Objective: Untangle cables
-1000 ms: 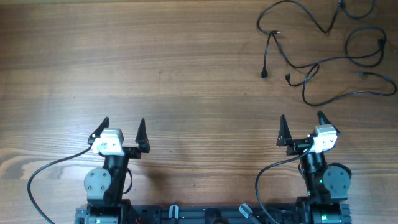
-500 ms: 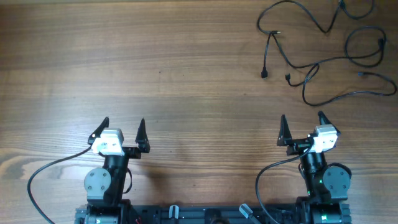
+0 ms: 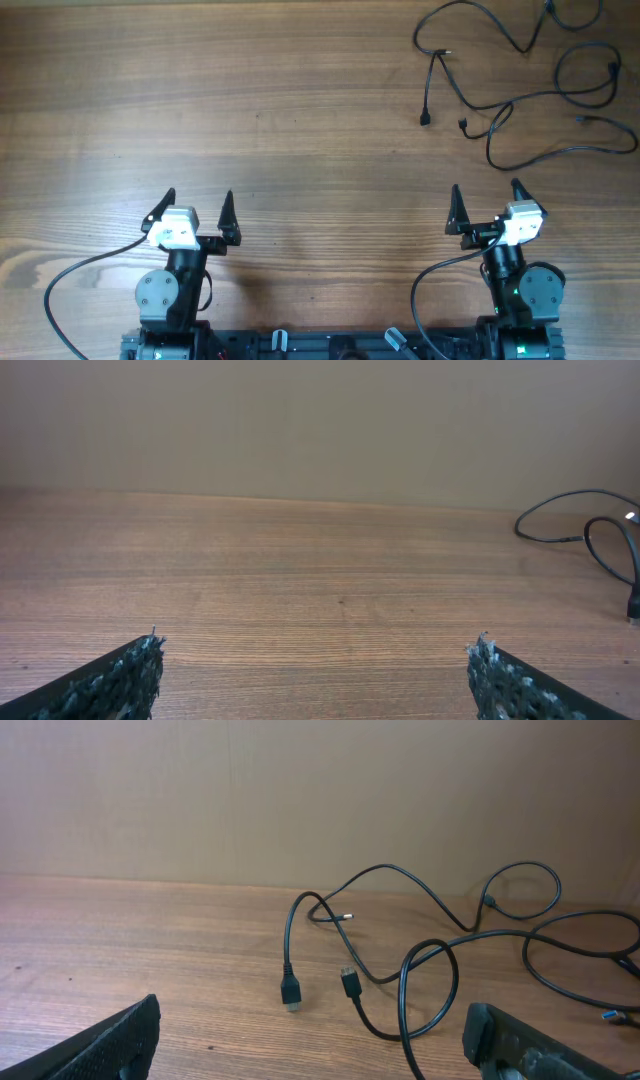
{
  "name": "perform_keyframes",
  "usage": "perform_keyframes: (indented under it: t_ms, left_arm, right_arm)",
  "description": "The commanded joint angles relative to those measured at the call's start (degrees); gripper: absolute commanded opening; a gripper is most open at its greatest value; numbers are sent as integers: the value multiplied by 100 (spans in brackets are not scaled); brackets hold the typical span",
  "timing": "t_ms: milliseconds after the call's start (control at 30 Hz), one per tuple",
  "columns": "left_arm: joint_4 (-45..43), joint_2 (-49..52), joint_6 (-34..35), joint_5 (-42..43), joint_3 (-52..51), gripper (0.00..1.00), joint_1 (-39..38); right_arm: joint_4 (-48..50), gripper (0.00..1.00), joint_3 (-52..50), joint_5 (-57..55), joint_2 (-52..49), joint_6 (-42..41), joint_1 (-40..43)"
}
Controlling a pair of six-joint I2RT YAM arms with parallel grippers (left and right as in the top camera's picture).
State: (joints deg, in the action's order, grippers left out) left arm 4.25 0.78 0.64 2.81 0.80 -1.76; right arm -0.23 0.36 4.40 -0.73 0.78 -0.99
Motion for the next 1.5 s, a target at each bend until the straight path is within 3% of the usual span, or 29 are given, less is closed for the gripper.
perform_keyframes:
  t_ms: [0,1467]
  left_arm:
    - [4,-61,-109,-94,-48,100,26]
    - [7,-61,0,-76,-48,100,26]
  right_arm:
    - [17,100,0,-98,52,70,-28]
    - [17,100,0,-98,52,68,-28]
